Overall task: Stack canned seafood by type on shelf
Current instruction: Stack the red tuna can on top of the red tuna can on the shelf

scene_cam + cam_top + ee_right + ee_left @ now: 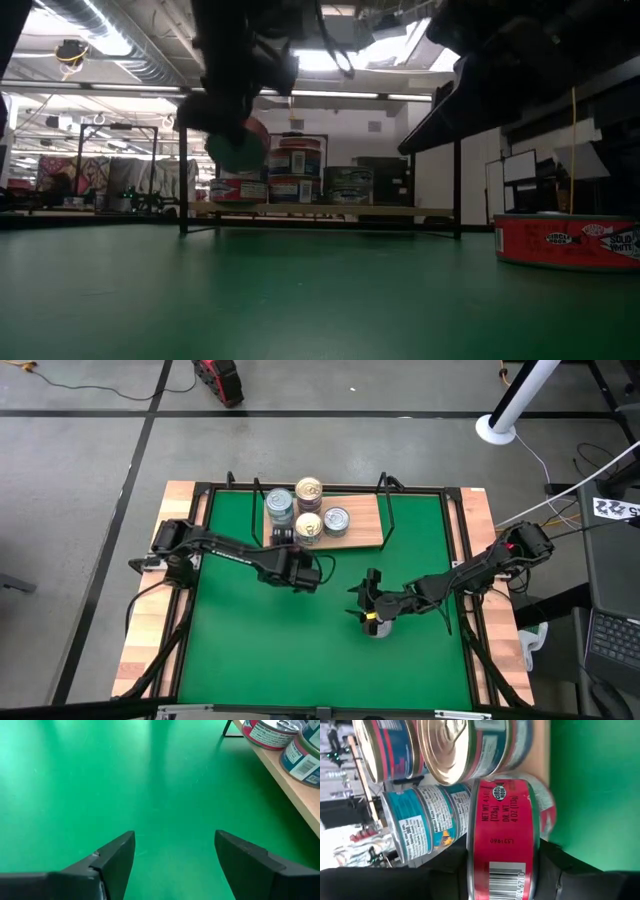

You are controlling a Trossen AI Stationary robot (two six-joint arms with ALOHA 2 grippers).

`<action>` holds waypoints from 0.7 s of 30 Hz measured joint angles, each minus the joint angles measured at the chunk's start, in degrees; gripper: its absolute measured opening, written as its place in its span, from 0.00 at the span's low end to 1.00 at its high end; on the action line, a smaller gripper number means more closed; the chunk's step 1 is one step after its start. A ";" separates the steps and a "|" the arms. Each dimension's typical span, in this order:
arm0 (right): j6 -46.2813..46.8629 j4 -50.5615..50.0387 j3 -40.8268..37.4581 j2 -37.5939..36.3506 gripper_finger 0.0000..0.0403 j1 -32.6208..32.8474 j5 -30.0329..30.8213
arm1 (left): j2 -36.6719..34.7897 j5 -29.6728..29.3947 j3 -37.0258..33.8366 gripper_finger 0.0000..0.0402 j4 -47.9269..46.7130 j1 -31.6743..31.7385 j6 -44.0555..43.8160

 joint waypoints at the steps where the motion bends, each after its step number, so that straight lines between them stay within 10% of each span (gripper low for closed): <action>1: -0.32 -0.06 0.00 0.00 0.68 0.00 0.01 | 0.00 -0.49 -0.69 0.34 0.50 0.54 0.11; 21: -1.58 -0.02 -0.02 0.00 0.68 0.00 0.04 | -0.09 -2.16 -6.42 0.37 5.57 6.45 -1.20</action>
